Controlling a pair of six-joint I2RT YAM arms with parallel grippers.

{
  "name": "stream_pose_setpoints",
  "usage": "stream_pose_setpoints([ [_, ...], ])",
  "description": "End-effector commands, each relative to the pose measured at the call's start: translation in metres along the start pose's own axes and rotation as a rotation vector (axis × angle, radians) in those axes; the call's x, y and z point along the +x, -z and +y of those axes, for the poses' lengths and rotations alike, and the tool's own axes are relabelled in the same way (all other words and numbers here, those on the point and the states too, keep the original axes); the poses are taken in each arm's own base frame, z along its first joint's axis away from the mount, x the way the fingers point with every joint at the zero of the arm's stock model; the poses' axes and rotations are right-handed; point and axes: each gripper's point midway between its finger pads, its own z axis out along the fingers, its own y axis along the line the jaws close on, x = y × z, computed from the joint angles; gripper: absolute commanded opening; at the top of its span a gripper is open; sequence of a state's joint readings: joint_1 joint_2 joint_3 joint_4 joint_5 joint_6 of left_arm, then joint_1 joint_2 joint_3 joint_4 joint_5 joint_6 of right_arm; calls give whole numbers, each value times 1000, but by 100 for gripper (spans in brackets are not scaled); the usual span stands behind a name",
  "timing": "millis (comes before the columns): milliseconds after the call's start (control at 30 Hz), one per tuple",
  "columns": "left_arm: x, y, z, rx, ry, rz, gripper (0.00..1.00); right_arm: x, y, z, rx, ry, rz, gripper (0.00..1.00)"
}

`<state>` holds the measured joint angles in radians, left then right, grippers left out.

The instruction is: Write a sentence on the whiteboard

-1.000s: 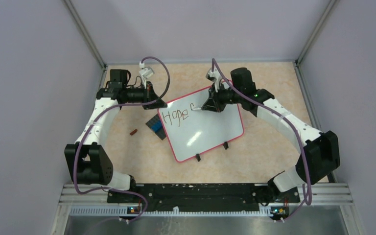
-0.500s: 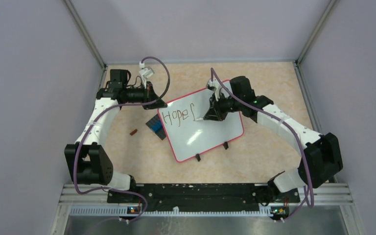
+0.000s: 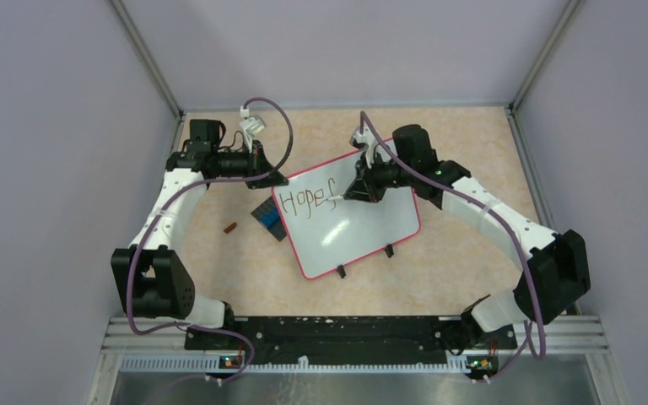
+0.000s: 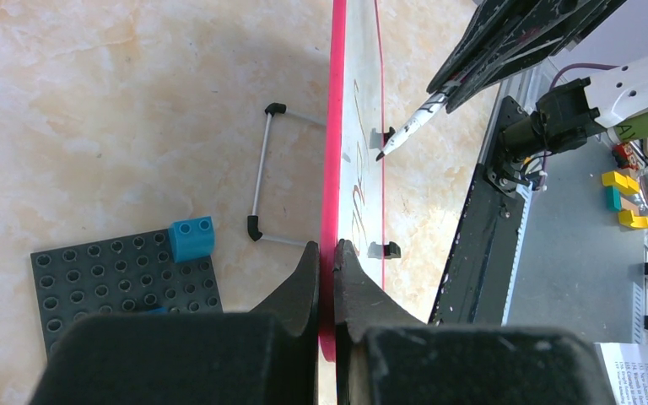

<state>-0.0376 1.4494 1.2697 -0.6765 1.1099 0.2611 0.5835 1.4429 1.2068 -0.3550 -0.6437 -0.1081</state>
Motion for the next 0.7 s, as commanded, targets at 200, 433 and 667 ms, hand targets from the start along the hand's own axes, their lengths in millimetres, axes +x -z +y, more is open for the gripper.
stream_pose_setpoints([
  [200, 8, -1, 12, -66, -26, 27, 0, -38, 5, -17, 67, 51, -87, 0],
  [433, 10, -1, 14, -68, -20, 32, 0, -33, 6, -32, 110, 44, -70, 0],
  [667, 10, -2, 14, -67, -17, 31, 0, -28, 24, -45, 146, 35, -68, 0],
])
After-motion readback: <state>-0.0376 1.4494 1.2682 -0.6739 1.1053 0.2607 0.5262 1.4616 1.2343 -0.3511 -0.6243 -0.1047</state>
